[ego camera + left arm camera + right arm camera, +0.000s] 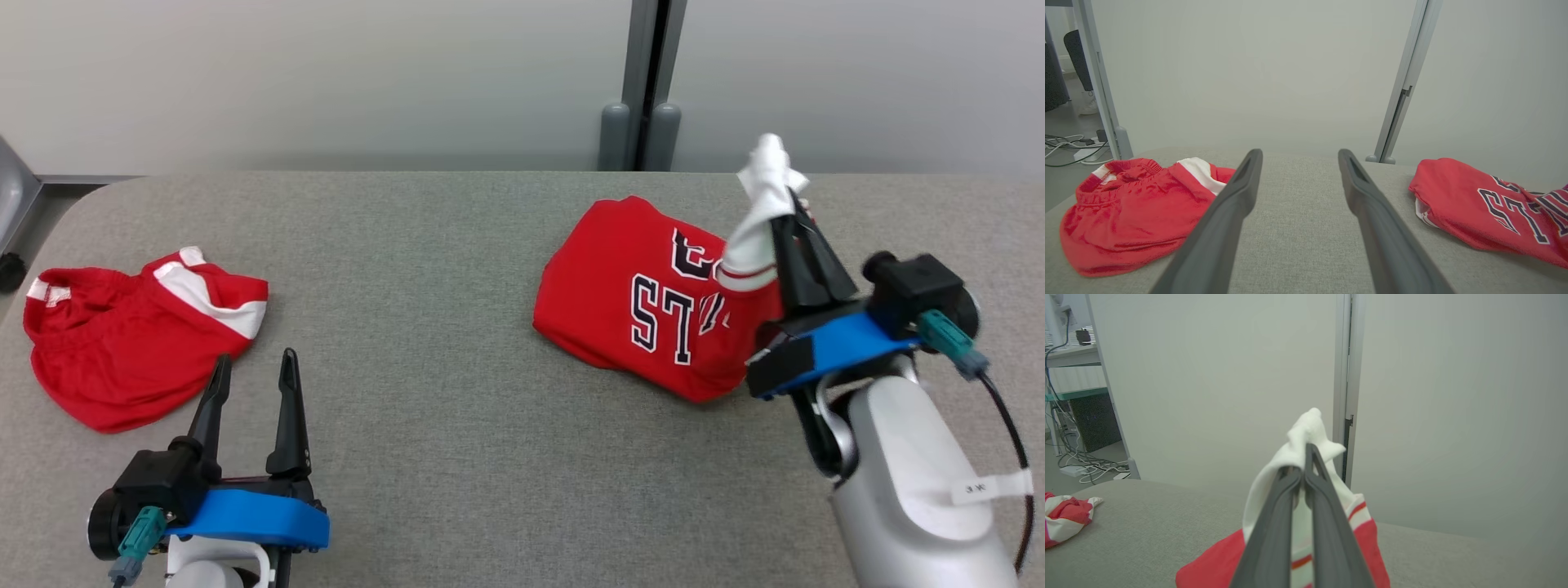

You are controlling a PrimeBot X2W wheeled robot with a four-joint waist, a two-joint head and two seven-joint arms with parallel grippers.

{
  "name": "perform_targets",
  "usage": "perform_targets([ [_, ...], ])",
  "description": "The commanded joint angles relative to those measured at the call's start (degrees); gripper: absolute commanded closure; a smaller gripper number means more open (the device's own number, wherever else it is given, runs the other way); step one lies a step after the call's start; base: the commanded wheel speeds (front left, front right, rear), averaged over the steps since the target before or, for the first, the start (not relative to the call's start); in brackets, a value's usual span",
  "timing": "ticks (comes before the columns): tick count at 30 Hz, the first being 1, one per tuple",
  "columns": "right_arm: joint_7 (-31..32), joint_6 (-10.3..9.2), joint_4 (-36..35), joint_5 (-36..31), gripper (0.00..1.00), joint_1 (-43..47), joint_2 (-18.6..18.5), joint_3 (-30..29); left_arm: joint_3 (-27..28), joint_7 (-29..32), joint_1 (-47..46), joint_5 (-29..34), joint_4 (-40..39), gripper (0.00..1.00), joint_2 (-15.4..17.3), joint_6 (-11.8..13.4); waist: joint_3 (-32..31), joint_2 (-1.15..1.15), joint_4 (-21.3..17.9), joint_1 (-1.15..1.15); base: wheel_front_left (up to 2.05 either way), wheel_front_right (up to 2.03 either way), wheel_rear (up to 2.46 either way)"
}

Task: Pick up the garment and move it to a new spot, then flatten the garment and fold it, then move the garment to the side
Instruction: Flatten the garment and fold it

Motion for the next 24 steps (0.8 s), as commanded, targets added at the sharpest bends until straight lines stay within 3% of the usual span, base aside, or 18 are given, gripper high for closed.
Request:
perform_targets([
  [1,-0.22,0.01,0.73,1.18,1.0,-2.92,0.76,3.26,-0.11,-0.15,-0.86,-0.1,0.07,0.0,0.31,-0.14,0.39,0.0,0.99,0.0,0.0,0.0,0.0],
  [6,-0.22,0.01,3.42,3.89,1.0,-9.12,1.7,13.52,-0.15,-0.15,-1.5,-0.29,0.39,0.0,-0.06,-0.14,0.77,0.0,3.84,0.0,0.0,0.0,0.0],
  [12,-0.23,0.01,3.97,12.82,1.0,-14.98,1.7,27.37,-0.88,-0.15,-2.68,-0.59,0.98,0.0,-0.61,-0.14,1.52,0.0,7.63,0.0,0.0,0.0,0.0],
  [21,-0.23,0.01,6.15,21.25,0.98,-18.02,1.69,42.32,-1.6,-0.15,-3.59,-1.05,1.96,0.0,-1.01,-0.14,2.41,0.0,10.55,0.0,0.0,0.0,0.0],
  [22,-0.23,0.01,6.79,21.94,0.33,-18.04,1.67,43.7,-1.57,-0.15,-3.66,-1.05,2.02,0.0,-1.02,-0.14,2.46,0.0,10.58,0.0,0.0,0.0,0.0],
  [23,-0.22,0.01,7.72,22.55,0.0,-17.94,1.71,45.34,-1.47,-0.15,-3.76,-1.03,2.12,0.0,-1.03,-0.14,2.5,0.0,10.51,0.0,0.0,0.0,0.0],
  [24,-0.23,0.01,8.37,22.97,0.0,-17.93,1.7,46.25,-1.31,-0.15,-3.79,-1.0,2.19,0.0,-1.04,-0.14,2.5,0.0,10.33,0.0,0.0,0.0,0.0],
])
